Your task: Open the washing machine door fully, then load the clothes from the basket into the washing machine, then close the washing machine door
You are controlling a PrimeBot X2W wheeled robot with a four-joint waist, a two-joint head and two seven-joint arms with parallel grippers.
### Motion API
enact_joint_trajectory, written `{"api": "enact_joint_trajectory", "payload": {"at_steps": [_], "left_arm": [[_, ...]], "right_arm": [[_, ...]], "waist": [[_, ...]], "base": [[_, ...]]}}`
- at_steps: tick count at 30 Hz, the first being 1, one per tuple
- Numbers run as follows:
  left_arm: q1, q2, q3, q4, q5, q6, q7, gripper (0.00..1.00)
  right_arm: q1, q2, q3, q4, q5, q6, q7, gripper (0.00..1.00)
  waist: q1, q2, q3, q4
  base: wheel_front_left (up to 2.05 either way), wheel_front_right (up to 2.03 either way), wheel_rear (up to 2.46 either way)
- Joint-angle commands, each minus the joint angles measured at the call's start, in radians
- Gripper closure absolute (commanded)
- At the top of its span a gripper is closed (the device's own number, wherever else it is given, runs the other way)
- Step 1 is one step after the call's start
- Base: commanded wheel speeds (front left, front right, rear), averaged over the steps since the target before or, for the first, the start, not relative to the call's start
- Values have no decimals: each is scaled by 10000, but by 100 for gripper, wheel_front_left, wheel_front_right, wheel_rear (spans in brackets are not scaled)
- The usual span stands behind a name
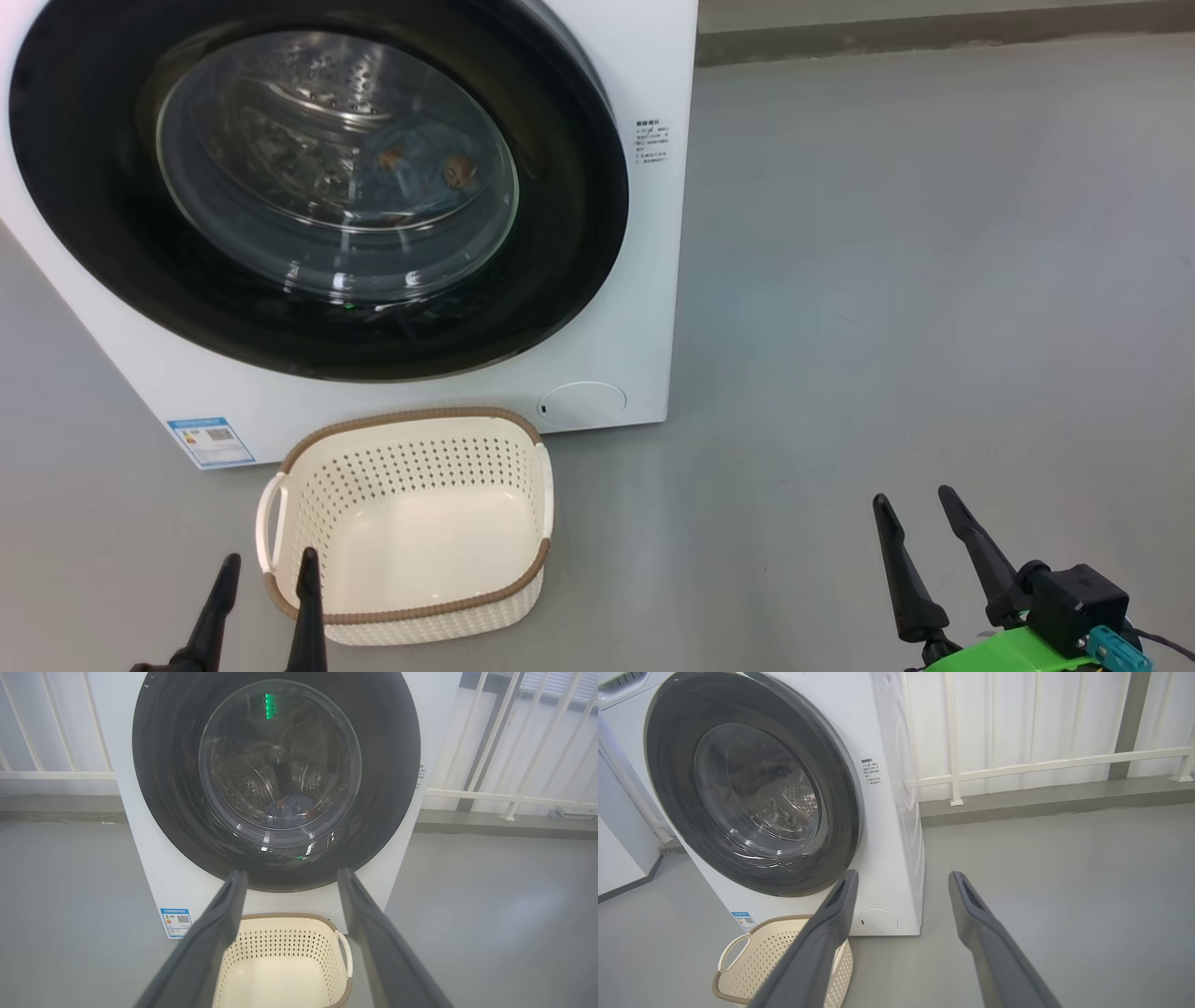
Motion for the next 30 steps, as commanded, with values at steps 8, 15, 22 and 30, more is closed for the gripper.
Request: {"api": "enact_joint_trajectory", "payload": {"at_steps": [8, 15, 22, 30], "left_arm": [[-157, 116, 277, -121, 137, -27, -63, 0], [29, 6, -85, 116, 100, 0, 0, 100], [34, -135, -150, 651, -255, 6, 64, 100], [-110, -68, -138, 735, -1223, 8, 255, 100]], "right_arm": [[64, 0, 181, -214, 210, -57, -46, 0], [204, 31, -55, 15, 209, 0, 0, 100], [336, 37, -59, 546, 529, 1, 68, 100], [237, -6, -83, 572, 1446, -3, 269, 100]], "waist": [[0, 0, -146, 53], [0, 0, -130, 51], [3, 0, -125, 50], [3, 0, -113, 47]], "base": [[0, 0, 0], [0, 0, 0], [0, 0, 0], [0, 0, 0]]}}
